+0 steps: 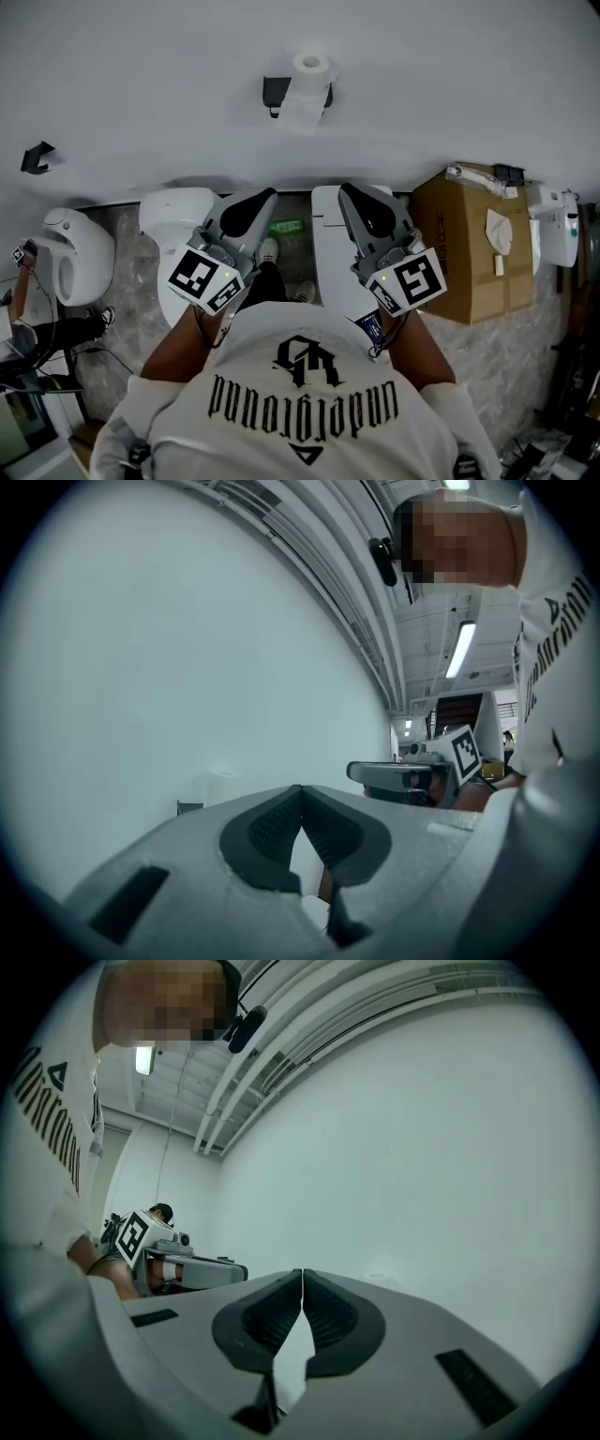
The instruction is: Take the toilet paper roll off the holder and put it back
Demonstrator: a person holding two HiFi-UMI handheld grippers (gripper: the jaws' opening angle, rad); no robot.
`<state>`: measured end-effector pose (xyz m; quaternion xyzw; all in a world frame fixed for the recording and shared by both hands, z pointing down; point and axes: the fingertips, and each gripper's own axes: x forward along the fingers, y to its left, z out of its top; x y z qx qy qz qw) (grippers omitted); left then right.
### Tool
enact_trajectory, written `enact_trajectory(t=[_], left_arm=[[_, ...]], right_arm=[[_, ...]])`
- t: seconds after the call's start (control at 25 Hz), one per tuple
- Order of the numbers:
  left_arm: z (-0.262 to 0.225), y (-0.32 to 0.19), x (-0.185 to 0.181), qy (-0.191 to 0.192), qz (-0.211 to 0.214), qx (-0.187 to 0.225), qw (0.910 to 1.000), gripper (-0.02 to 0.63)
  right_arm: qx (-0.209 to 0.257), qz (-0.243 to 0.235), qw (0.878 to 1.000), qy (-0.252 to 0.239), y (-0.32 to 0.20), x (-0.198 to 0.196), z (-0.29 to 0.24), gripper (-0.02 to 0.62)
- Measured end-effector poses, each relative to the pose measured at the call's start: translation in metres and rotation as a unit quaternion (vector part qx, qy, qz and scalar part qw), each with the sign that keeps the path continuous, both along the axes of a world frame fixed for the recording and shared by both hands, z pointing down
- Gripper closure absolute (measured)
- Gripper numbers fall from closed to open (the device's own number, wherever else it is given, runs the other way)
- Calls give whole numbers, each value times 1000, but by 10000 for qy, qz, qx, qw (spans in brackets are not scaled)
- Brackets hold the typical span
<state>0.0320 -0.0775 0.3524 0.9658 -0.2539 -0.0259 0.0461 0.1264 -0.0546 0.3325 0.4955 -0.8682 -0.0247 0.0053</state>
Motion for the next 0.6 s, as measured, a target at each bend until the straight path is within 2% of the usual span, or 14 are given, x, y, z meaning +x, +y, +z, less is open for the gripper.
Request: enact_trajectory(t=[0.6], left_arm=[[6,-83,16,4,339,-68,9994,594]], right_arm=[[-78,301,9995,-63,-78,8,3,578]])
